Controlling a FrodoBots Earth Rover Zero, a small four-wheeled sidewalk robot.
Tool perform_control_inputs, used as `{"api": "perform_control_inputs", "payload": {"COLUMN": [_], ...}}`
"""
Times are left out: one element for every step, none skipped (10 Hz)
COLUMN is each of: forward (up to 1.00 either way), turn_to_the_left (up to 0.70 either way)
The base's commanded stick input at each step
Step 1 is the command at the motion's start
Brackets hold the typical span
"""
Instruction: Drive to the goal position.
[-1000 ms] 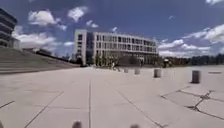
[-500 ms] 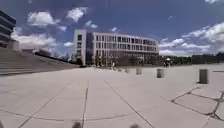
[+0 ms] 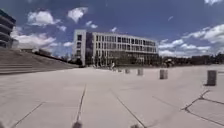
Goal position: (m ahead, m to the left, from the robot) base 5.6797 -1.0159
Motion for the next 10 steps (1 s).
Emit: {"api": "perform_control_inputs", "payload": {"forward": [0.70,0.70,0.70,0.70,0.70,0.70,0.70,0.70,0.70,0.70], "turn_to_the_left": [0.00,0.00,0.00,0.00,0.00,0.00,0.00,0.00,0.00,0.00]}}
